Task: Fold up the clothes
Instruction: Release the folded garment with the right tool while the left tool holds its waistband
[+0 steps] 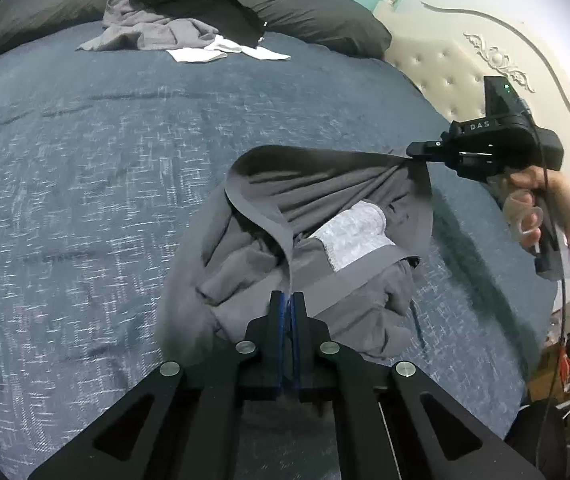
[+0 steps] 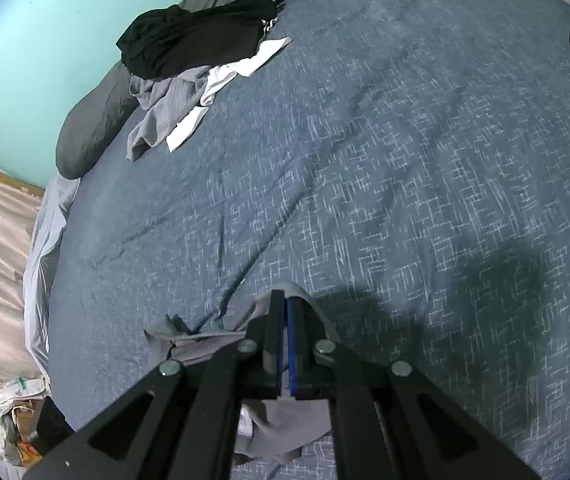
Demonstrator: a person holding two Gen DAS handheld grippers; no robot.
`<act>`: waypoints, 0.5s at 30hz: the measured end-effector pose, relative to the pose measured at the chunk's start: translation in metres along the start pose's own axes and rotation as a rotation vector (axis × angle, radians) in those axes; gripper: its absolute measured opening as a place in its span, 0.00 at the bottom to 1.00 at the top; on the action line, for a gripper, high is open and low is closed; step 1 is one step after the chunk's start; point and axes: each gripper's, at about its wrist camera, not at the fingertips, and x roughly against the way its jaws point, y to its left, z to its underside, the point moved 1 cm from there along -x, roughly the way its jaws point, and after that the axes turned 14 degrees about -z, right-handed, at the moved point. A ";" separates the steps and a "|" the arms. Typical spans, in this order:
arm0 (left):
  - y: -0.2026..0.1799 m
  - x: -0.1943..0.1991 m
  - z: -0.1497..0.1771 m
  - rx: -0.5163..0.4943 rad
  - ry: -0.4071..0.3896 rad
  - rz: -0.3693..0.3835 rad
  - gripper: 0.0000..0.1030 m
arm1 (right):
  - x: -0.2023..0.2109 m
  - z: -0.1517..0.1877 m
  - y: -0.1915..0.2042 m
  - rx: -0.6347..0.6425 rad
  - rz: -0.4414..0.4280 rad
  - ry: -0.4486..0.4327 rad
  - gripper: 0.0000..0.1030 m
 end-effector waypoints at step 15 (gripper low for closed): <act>0.017 -0.004 -0.016 0.034 -0.011 -0.082 0.02 | 0.003 0.004 -0.012 -0.017 -0.028 0.004 0.01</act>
